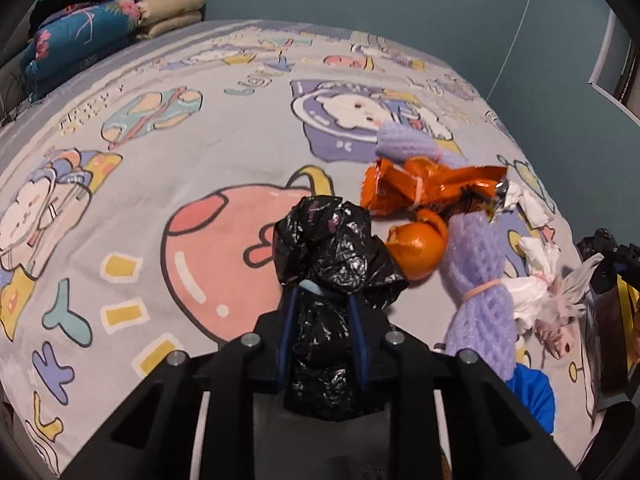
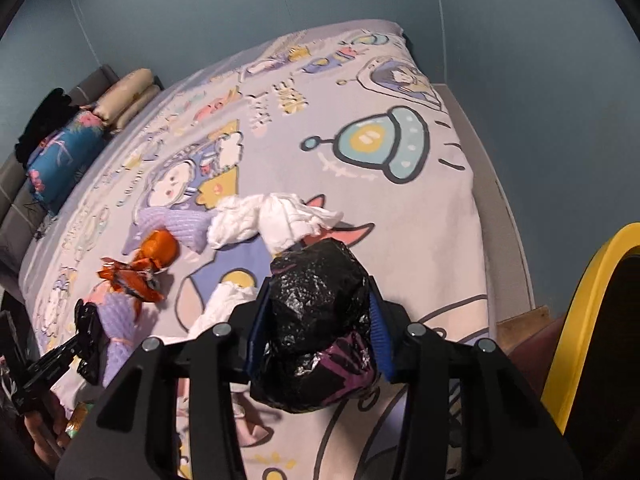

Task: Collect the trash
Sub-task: 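Carry the black bag over the yellow bin and open the left tool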

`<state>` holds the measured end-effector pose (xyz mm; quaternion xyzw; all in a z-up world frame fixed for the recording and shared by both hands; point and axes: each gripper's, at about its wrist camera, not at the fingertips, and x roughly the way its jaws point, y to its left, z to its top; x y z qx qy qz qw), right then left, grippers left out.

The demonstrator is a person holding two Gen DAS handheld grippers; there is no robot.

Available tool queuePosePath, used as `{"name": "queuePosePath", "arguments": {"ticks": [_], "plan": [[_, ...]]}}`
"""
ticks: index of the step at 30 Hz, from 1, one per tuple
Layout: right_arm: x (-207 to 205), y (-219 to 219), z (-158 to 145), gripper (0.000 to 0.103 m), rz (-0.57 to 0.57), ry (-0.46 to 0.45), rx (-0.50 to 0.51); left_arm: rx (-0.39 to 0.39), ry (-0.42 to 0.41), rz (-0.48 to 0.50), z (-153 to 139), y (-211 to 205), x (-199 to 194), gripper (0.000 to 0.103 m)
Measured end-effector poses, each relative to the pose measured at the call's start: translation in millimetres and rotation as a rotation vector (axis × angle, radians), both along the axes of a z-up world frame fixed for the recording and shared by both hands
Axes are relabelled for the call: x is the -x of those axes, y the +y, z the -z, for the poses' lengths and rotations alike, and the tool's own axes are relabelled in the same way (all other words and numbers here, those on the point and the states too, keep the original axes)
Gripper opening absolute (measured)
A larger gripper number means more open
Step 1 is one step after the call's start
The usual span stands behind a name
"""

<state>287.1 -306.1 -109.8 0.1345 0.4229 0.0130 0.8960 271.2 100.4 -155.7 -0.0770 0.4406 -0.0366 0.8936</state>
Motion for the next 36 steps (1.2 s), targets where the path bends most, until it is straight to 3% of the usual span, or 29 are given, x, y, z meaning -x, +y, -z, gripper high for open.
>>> {"name": "queuePosePath", "arguments": {"ticks": [3,9,14,18,24,36], "plan": [[2.1,-2.4,2.0,0.041,0.021,0.016,0.017,0.005,-0.008,-0.004,-2.3,-0.3,0.9,0.021],[21.0,-8.9,-23.4,0.040,0.049,-0.107,0.052,0.029,-0.072,-0.006,-19.8,2.5,10.8,0.021],[32.0,-15.5,-39.0,0.040,0.056,-0.161,0.014,0.023,-0.141,-0.004,-41.0,-2.9,27.8,0.021],[46.5,-16.4,-49.0,0.040,0.054,-0.192,-0.018,-0.021,-0.221,0.017,-62.1,-21.8,49.4,0.021],[82.3,-17.3,-72.4,0.040,0.035,-0.260,-0.075,0.015,-0.279,0.075,-91.0,-55.0,75.3,0.021],[138.7,-38.6,-124.1,0.041,0.034,-0.336,-0.043,0.042,-0.375,0.217,-151.4,-134.8,88.6,0.021]]}}
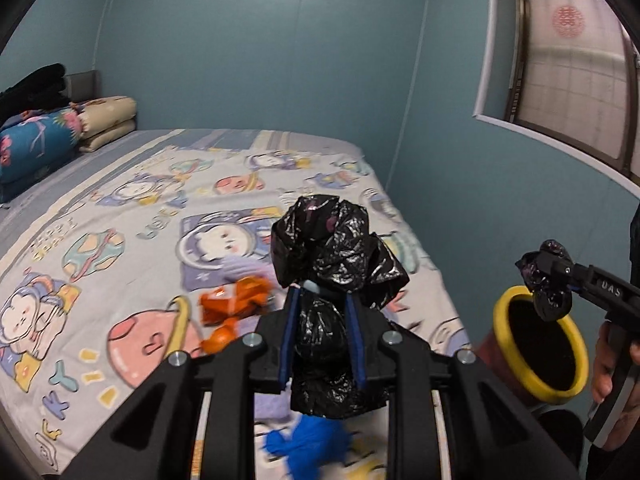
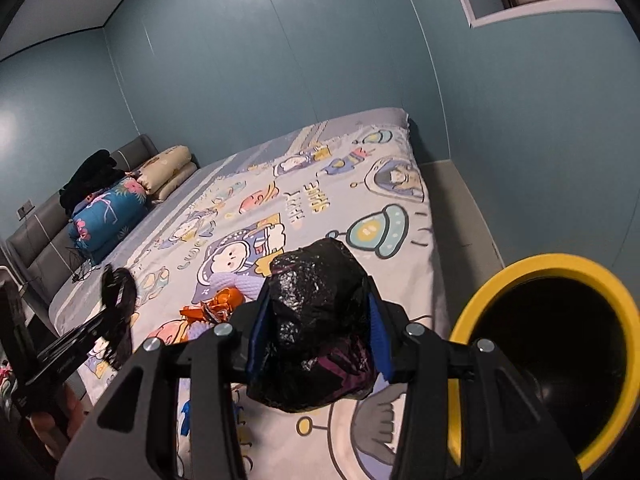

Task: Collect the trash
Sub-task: 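Carry the black bag over the yellow bin and open the left tool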

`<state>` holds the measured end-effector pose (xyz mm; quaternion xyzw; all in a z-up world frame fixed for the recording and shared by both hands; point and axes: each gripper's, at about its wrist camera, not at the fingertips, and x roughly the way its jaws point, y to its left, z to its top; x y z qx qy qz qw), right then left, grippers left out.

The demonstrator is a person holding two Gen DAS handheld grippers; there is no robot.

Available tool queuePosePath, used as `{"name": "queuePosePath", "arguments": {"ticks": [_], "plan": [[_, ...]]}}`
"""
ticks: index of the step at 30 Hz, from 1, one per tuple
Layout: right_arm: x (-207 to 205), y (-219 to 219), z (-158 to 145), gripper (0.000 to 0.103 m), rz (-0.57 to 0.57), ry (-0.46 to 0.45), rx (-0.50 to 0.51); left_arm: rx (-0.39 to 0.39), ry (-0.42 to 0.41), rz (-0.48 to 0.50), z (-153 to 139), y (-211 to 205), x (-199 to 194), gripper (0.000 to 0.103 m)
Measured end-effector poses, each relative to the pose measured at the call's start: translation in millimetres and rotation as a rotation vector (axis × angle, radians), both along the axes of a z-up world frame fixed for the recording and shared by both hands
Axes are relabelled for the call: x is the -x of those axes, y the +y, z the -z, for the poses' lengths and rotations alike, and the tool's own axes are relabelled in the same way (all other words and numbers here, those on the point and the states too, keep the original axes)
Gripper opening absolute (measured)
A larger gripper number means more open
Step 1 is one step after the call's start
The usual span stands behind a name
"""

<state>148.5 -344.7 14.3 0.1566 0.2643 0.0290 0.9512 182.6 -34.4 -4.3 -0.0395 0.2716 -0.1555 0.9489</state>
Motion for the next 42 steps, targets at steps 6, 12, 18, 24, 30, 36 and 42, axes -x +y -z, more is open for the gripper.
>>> {"name": "queuePosePath", "arguments": {"ticks": [6,12,18,24,30,36,42], "plan": [[27.4,-22.5,-29.1,0.041,0.050,-0.049,0.060,0.014,-0.020,0.074,-15.4,-45.0,2.6,0.021],[41.6,-53.3,-38.4,0.041,0.119,-0.057,0.092,0.022,-0.027,0.154,-24.3,-94.9,-0.4,0.021],[49.5,-80.1,-40.9,0.041,0.172,-0.041,0.114,0.012,-0.025,0.237,-26.1,-144.4,-4.5,0.021],[51.6,-112.7,-36.5,0.041,0.225,-0.022,0.107,0.013,0.007,0.313,-17.6,-194.9,-11.2,0.021],[48.2,-136.1,-17.0,0.041,0.260,0.008,0.083,0.019,0.053,0.394,0.7,-245.6,-11.7,0.021],[44.1,-153.4,6.8,0.042,0.283,0.046,0.051,0.005,0.096,0.453,19.5,-281.8,-9.2,0.021],[38.0,-173.2,25.0,0.042,0.309,0.073,0.025,-0.029,0.137,0.469,41.4,-303.7,-11.1,0.021]]}}
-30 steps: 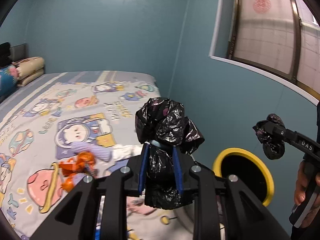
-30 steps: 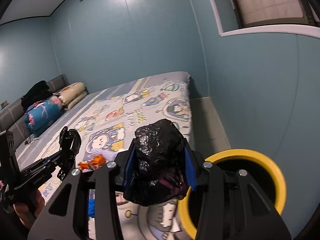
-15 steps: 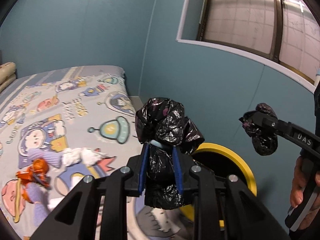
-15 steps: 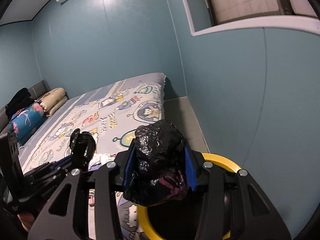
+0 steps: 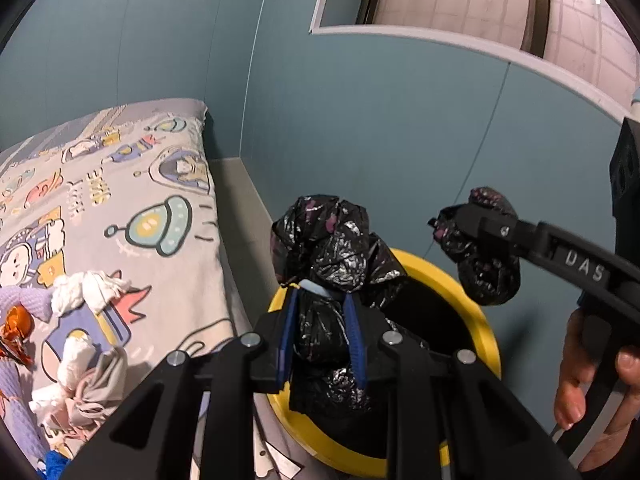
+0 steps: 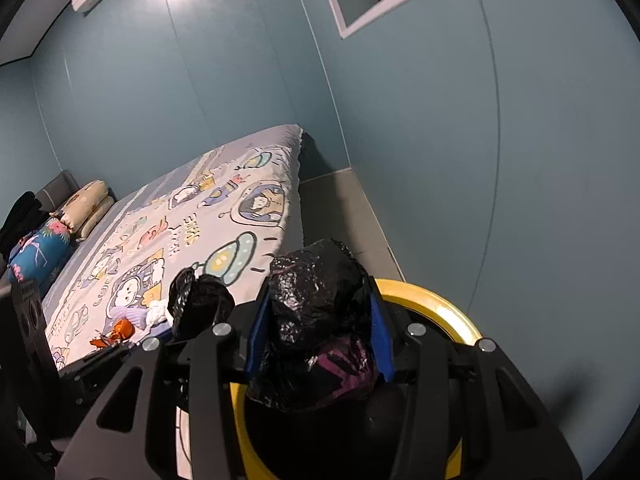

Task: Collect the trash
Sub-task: 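Carry the black bag over the yellow bin and open the left tool, then move both tools back over the bed toward the snack bag and tissues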

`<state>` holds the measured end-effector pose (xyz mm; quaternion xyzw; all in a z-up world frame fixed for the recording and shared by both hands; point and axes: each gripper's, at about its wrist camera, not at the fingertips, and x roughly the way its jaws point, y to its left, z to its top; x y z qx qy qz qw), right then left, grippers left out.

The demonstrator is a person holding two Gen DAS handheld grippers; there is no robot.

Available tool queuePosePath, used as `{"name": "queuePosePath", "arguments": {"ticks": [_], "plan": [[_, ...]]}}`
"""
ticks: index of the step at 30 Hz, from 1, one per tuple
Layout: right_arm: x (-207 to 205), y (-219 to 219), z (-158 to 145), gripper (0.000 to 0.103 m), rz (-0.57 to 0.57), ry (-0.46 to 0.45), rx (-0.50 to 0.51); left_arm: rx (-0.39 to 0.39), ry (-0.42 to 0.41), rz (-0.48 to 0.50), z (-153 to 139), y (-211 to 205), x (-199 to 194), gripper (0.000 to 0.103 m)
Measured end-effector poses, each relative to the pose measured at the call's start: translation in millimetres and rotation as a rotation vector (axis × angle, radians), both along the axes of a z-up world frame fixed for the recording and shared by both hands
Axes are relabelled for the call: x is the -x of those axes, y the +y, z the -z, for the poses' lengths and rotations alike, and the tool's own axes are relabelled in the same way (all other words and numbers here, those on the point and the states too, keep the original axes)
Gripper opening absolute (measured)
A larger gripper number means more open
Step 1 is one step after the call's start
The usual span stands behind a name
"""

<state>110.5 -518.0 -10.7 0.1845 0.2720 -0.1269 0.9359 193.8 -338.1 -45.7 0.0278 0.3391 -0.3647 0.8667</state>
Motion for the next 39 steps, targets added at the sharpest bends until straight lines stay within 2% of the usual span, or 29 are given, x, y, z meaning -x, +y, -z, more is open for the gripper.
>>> {"name": "queuePosePath", "arguments": {"ticks": [10,12,17,19,21,22,31,37,39], "plan": [[-7.4,-8.8,13.4,0.043,0.017,0.024,-0.021,-0.033,0.043,0.029,25.6,-20.2,-1.1,0.021],[-7.8,-9.9,14.9,0.046,0.014,0.024,-0.025,-0.027,0.048,0.039,27.7,-21.4,-1.6,0.023],[-7.6,-14.9,16.5,0.060,0.035,0.025,-0.033,-0.021,0.044,0.037,30.4,-19.7,-1.3,0.039],[-7.2,-17.3,17.3,0.060,0.046,0.028,-0.038,-0.015,0.052,0.035,32.2,-18.2,-0.6,0.044],[-5.8,-18.9,16.9,0.060,0.053,0.025,-0.044,-0.003,0.057,0.034,32.1,-14.9,1.1,0.060],[-4.4,-19.7,16.8,0.060,0.057,0.024,-0.044,0.003,0.058,0.028,31.7,-12.7,1.3,0.063],[6.4,-9.6,3.9,0.060,0.053,0.009,-0.038,0.039,0.031,-0.027,8.9,19.6,0.0,0.065],[9.1,16.6,-12.7,0.064,0.006,-0.017,-0.013,0.077,-0.001,-0.100,-18.7,62.0,-3.2,0.072],[9.9,26.6,-17.7,0.066,-0.012,-0.027,-0.006,0.082,-0.029,-0.125,-28.4,76.2,-1.4,0.079]]}}
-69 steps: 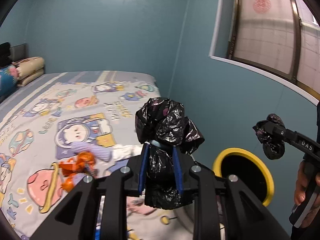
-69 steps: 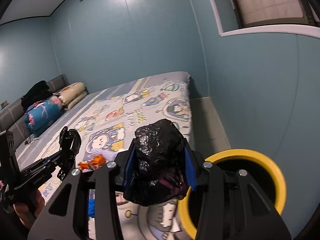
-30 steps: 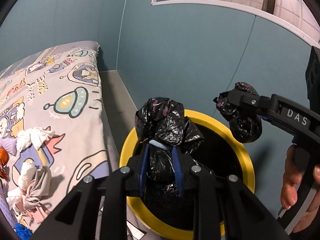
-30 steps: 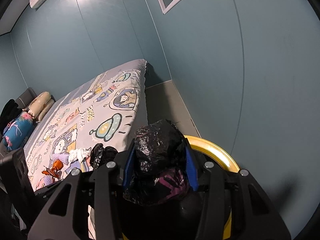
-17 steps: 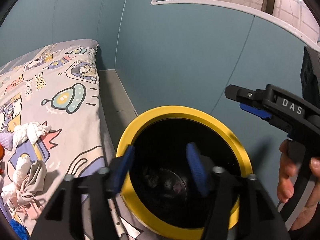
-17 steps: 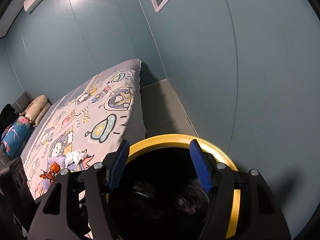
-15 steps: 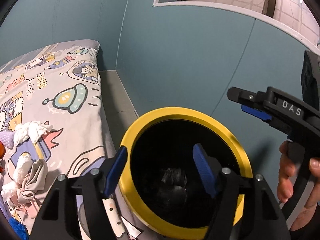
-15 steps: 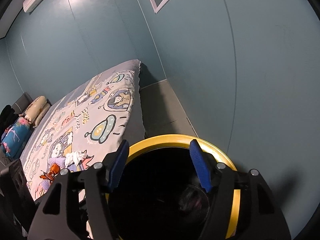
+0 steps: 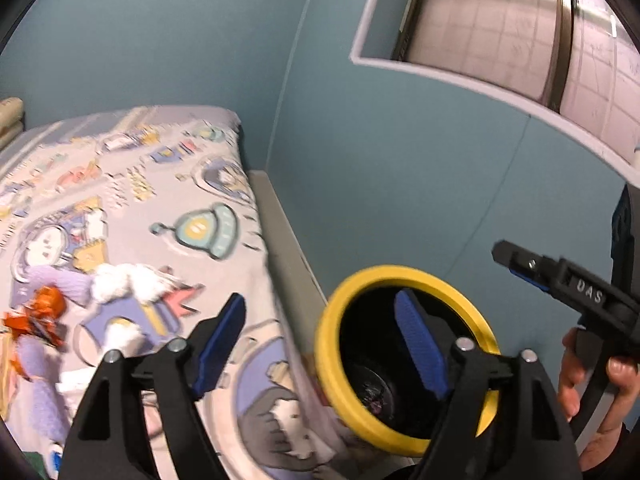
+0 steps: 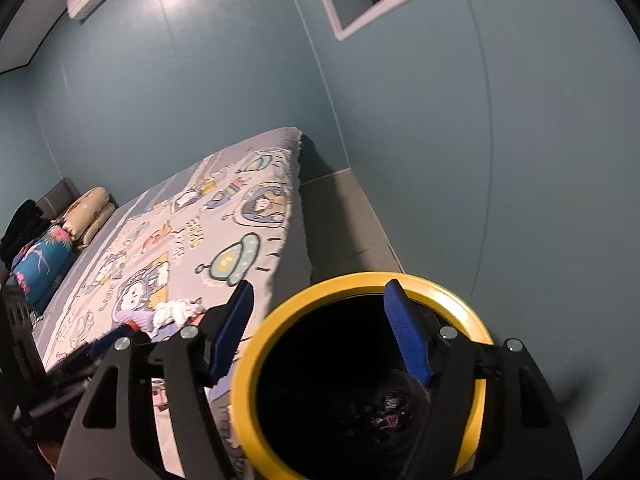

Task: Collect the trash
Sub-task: 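Move both tools back over the bed toward the snack bag and tissues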

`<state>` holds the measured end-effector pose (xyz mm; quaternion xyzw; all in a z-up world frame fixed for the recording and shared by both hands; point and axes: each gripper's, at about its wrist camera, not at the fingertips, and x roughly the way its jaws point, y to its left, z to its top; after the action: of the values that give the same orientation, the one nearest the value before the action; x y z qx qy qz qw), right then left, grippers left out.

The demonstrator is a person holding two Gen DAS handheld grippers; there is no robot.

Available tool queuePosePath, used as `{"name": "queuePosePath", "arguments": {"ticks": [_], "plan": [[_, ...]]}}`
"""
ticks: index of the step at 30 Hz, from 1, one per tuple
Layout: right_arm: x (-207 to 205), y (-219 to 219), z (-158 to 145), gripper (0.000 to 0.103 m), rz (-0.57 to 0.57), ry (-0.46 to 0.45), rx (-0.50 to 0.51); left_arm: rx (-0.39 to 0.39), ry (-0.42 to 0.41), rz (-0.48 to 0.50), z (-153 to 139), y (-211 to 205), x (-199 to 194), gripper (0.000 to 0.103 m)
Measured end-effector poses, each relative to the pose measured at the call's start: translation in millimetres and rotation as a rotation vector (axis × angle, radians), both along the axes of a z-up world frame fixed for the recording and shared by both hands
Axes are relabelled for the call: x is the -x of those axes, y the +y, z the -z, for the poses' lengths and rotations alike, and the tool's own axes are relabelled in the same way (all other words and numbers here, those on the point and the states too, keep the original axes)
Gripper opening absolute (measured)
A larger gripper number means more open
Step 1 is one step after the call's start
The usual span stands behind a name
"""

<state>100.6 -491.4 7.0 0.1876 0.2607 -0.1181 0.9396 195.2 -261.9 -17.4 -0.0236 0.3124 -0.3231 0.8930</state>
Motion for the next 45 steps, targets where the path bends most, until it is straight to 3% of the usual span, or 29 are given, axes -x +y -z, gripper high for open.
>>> {"name": "queuePosePath", "arguments": {"ticks": [12,23,33,45], "plan": [[-11.4,72.9,-23.3,0.074,-0.132,-0.029,0.049,-0.014,-0.078,-0.150,-37.5,95.5,2.6,0.092],[-26.6,134.8,-26.3,0.076,-0.244,-0.040,0.062,-0.033,-0.119,-0.301,-45.4,185.2,17.6,0.095],[-45.4,189.6,-4.0,0.077,-0.330,-0.005,0.053,-0.041,-0.079,-0.421,-23.7,258.2,32.7,0.095],[-83.7,246.9,41.7,0.077,-0.420,0.082,0.081,-0.078,-0.001,-0.504,36.3,312.0,37.5,0.095]]}}
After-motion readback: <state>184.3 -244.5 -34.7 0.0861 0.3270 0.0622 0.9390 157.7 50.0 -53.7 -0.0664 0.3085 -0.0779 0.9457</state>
